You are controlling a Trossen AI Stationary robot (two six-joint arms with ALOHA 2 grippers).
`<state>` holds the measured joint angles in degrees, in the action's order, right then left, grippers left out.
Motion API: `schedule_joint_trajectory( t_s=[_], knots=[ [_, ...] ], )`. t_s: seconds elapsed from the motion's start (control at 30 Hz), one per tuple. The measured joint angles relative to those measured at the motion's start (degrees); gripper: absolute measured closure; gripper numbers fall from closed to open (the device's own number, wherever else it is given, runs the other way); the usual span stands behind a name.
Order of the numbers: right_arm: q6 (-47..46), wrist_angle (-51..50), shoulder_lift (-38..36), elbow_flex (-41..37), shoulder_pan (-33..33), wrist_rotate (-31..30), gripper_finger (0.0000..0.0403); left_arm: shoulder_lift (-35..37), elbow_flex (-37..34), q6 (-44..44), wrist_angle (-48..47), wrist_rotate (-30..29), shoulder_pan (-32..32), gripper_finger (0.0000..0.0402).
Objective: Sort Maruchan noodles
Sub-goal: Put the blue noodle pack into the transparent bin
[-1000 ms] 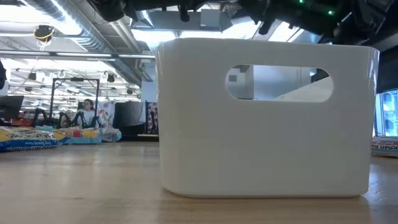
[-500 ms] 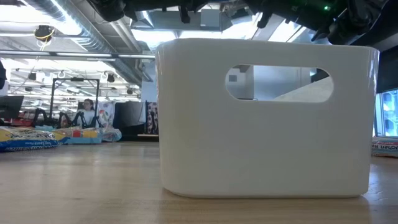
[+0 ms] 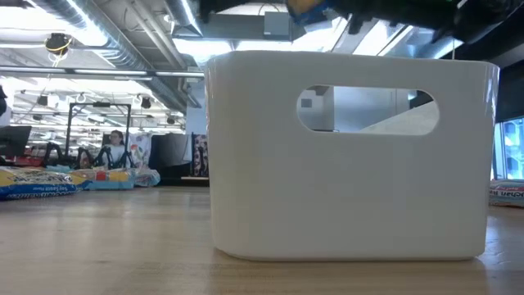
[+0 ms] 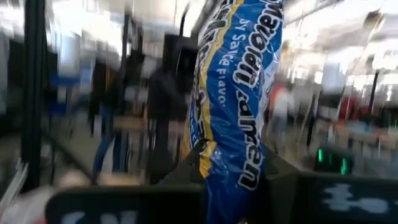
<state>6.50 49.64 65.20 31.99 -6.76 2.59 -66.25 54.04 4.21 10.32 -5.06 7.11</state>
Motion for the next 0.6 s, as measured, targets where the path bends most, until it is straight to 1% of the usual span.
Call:
schedule_joint_trajectory(
  t_s=[0.03,0.13,0.23,0.3,0.37,0.43,0.5,0.6],
  knots=[
    [0.0,-4.7,-1.1,0.3,0.0,0.1,0.0376,1.6,0.0,0.5,-3.9,-0.1,0.0,0.0201],
    [0.0,-22.2,-4.0,2.4,0.0,2.1,0.0376,5.2,0.0,1.7,-11.7,-0.4,0.0,0.0201],
    [0.0,-38.4,-4.2,5.5,0.0,4.5,0.0376,6.0,0.0,3.0,-15.9,-0.5,-0.6,0.0201],
    [0.0,-46.1,-3.8,7.2,0.0,6.0,0.0376,6.0,0.0,3.1,-16.4,-0.4,-1.2,0.0201],
    [0.0,-49.3,-3.5,8.1,0.0,7.5,0.0376,5.2,0.0,2.9,-15.9,-0.3,-1.6,0.02],
    [0.0,-50.4,-3.5,8.2,0.0,8.1,0.0376,3.5,0.0,3.0,-15.8,-0.2,-1.9,0.0201],
    [0.0,-50.1,-3.5,8.2,0.0,8.4,0.0376,1.6,0.0,4.8,-15.1,1.3,-1.9,0.0199],
    [0.3,-49.2,-3.5,8.2,0.0,8.6,0.0377,-1.0,0.0,7.0,-12.1,4.4,-0.8,0.0186]
  ],
)
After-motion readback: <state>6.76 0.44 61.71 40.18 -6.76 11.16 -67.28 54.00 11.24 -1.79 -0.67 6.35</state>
